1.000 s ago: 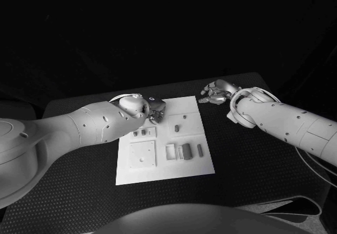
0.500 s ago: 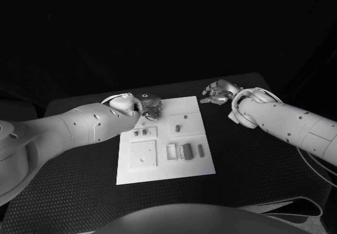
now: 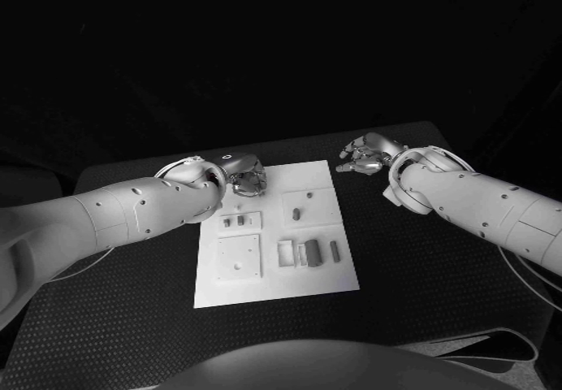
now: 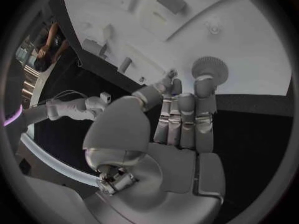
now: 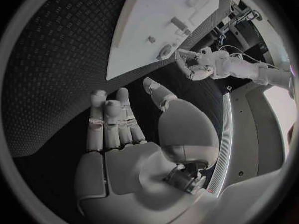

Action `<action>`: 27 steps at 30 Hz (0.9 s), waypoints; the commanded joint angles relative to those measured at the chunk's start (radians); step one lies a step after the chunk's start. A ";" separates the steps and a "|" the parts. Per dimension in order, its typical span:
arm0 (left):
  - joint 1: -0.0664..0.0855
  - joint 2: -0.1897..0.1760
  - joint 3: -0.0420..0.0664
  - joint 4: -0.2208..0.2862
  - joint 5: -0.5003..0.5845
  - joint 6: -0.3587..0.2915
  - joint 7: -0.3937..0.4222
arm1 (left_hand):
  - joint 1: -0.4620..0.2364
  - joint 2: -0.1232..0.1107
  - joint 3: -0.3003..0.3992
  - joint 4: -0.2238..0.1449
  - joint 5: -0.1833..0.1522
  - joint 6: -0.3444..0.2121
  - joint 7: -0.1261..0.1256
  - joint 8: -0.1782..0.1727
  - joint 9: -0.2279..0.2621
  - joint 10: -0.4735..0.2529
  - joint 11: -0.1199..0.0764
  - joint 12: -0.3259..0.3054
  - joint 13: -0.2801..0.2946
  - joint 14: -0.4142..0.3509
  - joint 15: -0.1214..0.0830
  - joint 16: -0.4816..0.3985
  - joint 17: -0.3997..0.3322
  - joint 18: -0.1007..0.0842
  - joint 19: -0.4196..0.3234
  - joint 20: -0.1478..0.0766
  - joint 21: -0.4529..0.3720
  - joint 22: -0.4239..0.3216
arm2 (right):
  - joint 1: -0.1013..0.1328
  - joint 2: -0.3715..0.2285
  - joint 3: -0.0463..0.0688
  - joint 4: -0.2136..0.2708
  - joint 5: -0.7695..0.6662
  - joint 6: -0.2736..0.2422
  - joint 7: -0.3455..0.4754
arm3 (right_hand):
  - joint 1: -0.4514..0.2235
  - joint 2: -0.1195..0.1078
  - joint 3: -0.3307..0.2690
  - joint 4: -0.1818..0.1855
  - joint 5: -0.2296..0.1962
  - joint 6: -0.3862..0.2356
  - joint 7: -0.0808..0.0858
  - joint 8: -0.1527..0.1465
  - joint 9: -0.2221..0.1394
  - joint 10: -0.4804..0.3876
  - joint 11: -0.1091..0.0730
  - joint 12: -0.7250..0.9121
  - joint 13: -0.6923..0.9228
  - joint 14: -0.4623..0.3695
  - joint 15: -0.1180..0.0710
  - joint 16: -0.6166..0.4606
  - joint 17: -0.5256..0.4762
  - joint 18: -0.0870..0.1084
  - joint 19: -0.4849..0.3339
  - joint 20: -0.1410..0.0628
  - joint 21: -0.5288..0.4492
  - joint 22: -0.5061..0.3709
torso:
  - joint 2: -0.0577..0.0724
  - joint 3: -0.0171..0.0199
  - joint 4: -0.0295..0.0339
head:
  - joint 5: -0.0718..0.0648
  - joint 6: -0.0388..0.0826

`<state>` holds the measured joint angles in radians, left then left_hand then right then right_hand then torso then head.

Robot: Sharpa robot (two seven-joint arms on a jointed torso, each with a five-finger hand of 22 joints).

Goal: Assemble the parts on the task board

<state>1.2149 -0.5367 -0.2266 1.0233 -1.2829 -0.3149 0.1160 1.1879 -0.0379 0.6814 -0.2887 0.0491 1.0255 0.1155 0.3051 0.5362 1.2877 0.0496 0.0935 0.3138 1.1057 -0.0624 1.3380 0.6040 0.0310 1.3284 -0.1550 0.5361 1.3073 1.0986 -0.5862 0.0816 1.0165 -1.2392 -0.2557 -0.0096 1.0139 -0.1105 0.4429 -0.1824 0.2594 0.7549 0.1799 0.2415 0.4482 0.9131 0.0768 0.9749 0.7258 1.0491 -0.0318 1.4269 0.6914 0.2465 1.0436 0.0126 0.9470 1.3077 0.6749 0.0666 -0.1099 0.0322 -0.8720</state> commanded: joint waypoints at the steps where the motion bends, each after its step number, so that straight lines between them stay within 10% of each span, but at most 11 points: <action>1: 0.001 -0.017 0.001 0.014 0.159 -0.036 0.077 | -0.013 -0.002 -0.001 0.003 0.001 0.006 0.001 0.005 0.000 -0.001 0.005 -0.006 -0.010 0.003 0.006 0.000 0.001 0.112 0.002 0.002 0.003 0.022 | 0.000 -0.002 0.000 0.002 -0.007 0.008 0.004 | -0.007 0.001 -0.001 0.005 -0.001 -0.002 0.010 0.004 -0.001 -0.006 0.000 0.006 0.000 -0.008 0.000 -0.004 -0.001 0.015 -0.002 -0.007 -0.006 0.016 | 0.000 -0.0007 0.0001 | 0.002 0.004; 27: 0.000 -0.044 0.000 0.034 0.239 0.007 0.093 | -0.024 -0.017 -0.012 -0.001 0.001 -0.004 0.005 0.002 0.001 -0.006 0.008 -0.016 -0.012 -0.002 0.009 -0.006 0.003 0.110 -0.005 0.003 0.002 0.022 | 0.000 -0.007 0.000 0.007 -0.007 0.007 0.003 | -0.007 0.000 -0.001 0.005 -0.001 -0.002 0.010 0.004 -0.001 -0.007 0.000 0.008 0.000 -0.008 0.000 -0.004 -0.001 0.015 -0.002 -0.007 -0.006 0.016 | 0.001 0.0022 -0.0014 | 0.012 0.008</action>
<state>1.2145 -0.5807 -0.2274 1.0545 -1.0415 -0.3257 0.2047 1.1666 -0.0484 0.6744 -0.2903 0.0493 1.0256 0.1154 0.3051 0.5359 1.2839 0.0534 0.0814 0.3036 1.1049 -0.0616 1.3358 0.6066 0.0310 1.3298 -0.1533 0.5360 1.3078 1.0986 -0.5937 0.0816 1.0208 -1.2392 -0.2558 -0.0098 1.0139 -0.1105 0.4429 -0.1824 0.2594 0.7549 0.1800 0.2415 0.4484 0.9131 0.0768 0.9786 0.7258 1.0469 -0.0340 1.4269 0.6915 0.2465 1.0417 0.0146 0.9470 1.3078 0.6755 0.0674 -0.1115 0.0448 -0.8633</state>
